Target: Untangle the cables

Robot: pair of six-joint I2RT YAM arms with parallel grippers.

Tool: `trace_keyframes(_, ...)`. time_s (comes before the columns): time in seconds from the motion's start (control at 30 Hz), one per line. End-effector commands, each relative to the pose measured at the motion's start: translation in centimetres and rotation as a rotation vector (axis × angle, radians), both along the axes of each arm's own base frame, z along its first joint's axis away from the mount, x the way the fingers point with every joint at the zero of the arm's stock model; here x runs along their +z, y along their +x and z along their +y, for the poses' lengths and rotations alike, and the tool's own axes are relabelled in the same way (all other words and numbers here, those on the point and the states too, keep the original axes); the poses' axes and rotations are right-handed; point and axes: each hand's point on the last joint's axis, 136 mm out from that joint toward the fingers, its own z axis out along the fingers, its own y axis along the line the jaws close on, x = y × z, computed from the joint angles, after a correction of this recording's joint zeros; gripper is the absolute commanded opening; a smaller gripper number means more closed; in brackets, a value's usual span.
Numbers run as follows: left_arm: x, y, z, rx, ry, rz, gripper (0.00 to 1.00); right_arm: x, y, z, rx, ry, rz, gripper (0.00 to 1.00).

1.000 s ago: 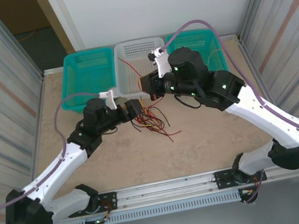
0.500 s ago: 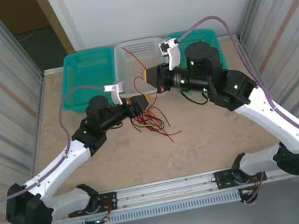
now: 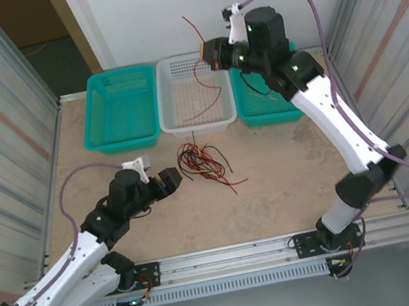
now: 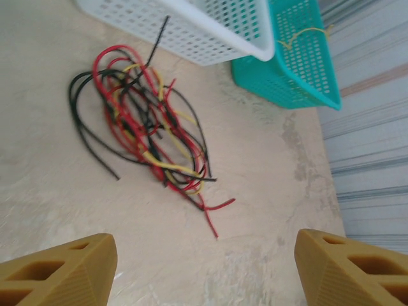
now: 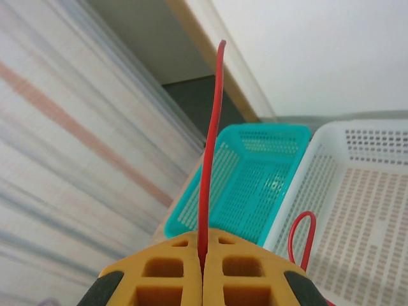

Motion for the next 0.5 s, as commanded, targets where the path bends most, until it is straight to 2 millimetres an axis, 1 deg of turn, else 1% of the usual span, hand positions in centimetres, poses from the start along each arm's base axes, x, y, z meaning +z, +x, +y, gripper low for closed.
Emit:
trace_keyframes(0.0, -1.6, -0.7, 1.5, 0.069, 0.030, 0.070, 0.74, -1.7, 3.6, 0.5, 0.018, -0.023, 0.029, 0.00)
trace_keyframes(0.13, -2.2, -0.7, 1.7, 0.078, 0.057, 0.106, 0.75, -6.2, 8.7, 1.0, 0.000, -0.059, 0.129, 0.09)
trace_keyframes(0.17, -2.4, -0.7, 1.8, 0.083, 0.068, 0.119, 0.75, -7.3, 9.7, 1.0, -0.001, -0.067, 0.157, 0.13)
trace_keyframes(0.2, -2.5, -0.7, 1.8, 0.084, 0.079, 0.130, 0.75, -8.5, 10.4, 1.2, -0.002, -0.080, 0.188, 0.19)
trace_keyframes(0.27, -2.8, -0.6, 1.7, 0.083, 0.106, 0.156, 0.74, -10.5, 11.3, 1.2, -0.011, -0.116, 0.236, 0.40)
trace_keyframes(0.3, -2.9, -0.6, 1.8, 0.086, 0.118, 0.167, 0.74, -11.2, 11.2, 1.3, -0.012, -0.129, 0.255, 0.51)
trace_keyframes(0.33, -3.1, -0.5, 1.9, 0.090, 0.132, 0.182, 0.74, -11.7, 10.9, 1.3, -0.013, -0.146, 0.268, 0.53)
trace_keyframes(0.4, -3.3, -0.4, 1.9, 0.090, 0.145, 0.200, 0.75, -12.7, 9.3, 1.8, -0.004, -0.196, 0.274, 0.55)
trace_keyframes(0.47, -3.2, -0.1, 1.8, 0.083, 0.139, 0.207, 0.75, -13.9, 6.6, 2.3, 0.000, -0.267, 0.258, 0.59)
